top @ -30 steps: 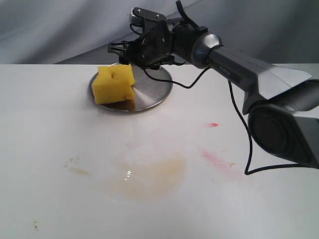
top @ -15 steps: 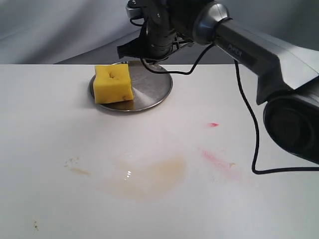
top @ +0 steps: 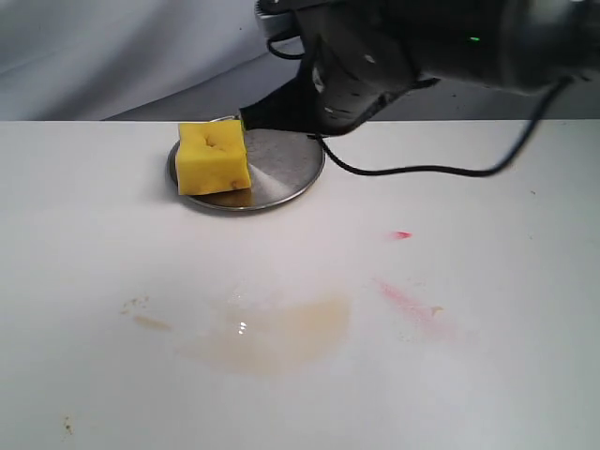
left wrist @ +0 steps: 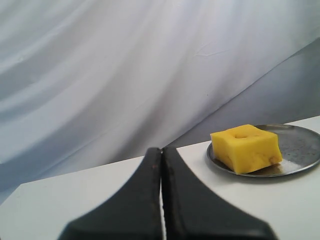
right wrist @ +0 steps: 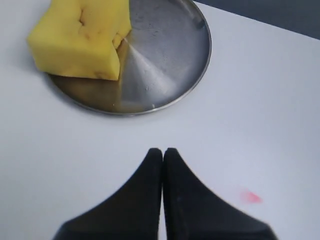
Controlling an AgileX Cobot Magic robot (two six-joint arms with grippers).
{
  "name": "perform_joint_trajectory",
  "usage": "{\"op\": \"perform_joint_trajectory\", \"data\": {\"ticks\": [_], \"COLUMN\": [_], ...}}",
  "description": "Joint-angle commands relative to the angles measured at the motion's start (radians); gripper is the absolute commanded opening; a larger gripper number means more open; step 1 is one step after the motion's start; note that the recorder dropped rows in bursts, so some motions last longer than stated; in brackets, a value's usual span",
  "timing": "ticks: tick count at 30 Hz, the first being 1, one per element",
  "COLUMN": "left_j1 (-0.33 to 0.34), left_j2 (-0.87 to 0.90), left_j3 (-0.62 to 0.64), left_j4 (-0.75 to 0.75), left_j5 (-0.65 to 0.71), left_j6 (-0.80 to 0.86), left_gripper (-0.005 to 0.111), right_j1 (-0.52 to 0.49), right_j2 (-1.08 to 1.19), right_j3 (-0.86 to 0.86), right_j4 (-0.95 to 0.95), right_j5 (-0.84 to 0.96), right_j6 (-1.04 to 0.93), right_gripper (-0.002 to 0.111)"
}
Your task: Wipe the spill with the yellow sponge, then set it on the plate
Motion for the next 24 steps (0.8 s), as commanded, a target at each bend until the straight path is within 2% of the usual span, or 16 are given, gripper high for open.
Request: {"op": "perform_joint_trajectory", "data": {"ticks": [1,7,14,18,22,24], "left_j1": [0.004,0.004,0.004,0.004,0.004,0.004], "left_j2": [-0.003,-0.003,-0.003,-0.003,-0.003,-0.003], "left_j3": [-0.003,-0.003,-0.003,-0.003,-0.003,-0.003], "left_j4": [-0.007,-0.007,-0.007,-0.007,-0.007,-0.007], "left_j5": [-0.006,-0.006,-0.006,-0.006,-0.006,-0.006], "left_j6": [-0.009,-0.009,-0.009,-0.009,-0.009,-0.009], "left_gripper": [0.0,0.0,0.0,0.0,0.0,0.0], "right_j1": [0.002,0.002,-0.004,-0.112,-0.274,-0.367], "right_j2": [-0.192,-0.36,-0.511,-0.632,-0.741,-0.84], "right_j3": [0.247,0.453,0.658,0.844,0.999,1.122], "right_j4": [-0.066,-0.072,-0.17,-0.127,0.033,0.161], "right_j5": [-0.154,-0.235,-0.312,-0.462,-0.543,-0.652], "right_j6": [0.11,0.192,0.369,0.41,0.152,0.039], "right_gripper": [0.0,0.0,0.0,0.0,0.0,0.0]}}
